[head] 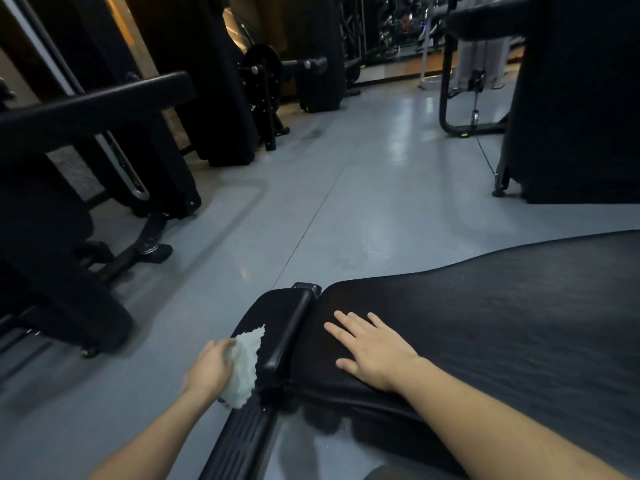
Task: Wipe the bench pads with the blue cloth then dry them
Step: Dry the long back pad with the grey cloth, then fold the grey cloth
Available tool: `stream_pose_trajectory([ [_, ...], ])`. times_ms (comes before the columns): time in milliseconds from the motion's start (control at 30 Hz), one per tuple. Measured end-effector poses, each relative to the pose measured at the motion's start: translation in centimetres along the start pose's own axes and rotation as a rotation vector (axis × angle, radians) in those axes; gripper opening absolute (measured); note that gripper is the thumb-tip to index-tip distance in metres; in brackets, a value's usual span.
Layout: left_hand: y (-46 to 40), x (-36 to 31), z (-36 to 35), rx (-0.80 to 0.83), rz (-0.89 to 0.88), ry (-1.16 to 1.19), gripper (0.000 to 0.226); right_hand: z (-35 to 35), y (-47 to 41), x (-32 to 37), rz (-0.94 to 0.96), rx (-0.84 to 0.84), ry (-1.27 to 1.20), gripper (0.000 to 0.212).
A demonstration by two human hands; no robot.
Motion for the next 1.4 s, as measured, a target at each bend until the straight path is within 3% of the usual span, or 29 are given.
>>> stream_pose_trajectory([
  [167,3.8,-7.2,6.6,-0.165,-0.369,-0.145,0.058,1.6,2.7,-0.6,-0.043,-0.025,-0.035,0.066],
  [467,12.1,-20.8,12.7,-0.042,-0.852,-0.048,0.017,10.3,8.8,-0.1,-0.08,-0.254,-0.204,0.057],
  [633,18.6,-29.5,14.7,0.022,-1.089,-0.058,0.018,14.1,13.4,-1.9,-0.162,-0.269,-0.52,0.069],
  [833,26.1,-38.9,15.9,0.102,-1.3,0.019,0.009,16.4,21.7,-6.8,-0.242,-0.316,-0.823,0.059],
  [1033,33.5,-48.3,15.0,0.215,-1.463,0.121,0.01,18.1,32.8,-12.6,-0.377,-0.388,-0.78,0.014],
  [1133,36.5,-53.2,13.6,0.255,-1.502,0.15,0.016,18.6,38.7,-15.7,-0.482,-0.402,-0.733,0.019],
  [1333,41.7,-63.3,11.4,0.255,-1.493,0.138,0.048,22.7,52.1,-21.6,-0.691,-0.522,-0.623,0.005],
  [1400,43.8,-66.5,11.0,0.266,-1.522,0.124,0.041,24.7,56.5,-23.0,-0.74,-0.56,-0.569,0.004],
])
Point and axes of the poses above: each hand's wrist, its own y-axis away from the middle knuckle, its own z-axis out of the back of the hand, x = y × z, the point moved 10 cm from there along -y, towards the middle knuckle, and after that the axes turned 4 degrees about y, right-handed, at the moved point
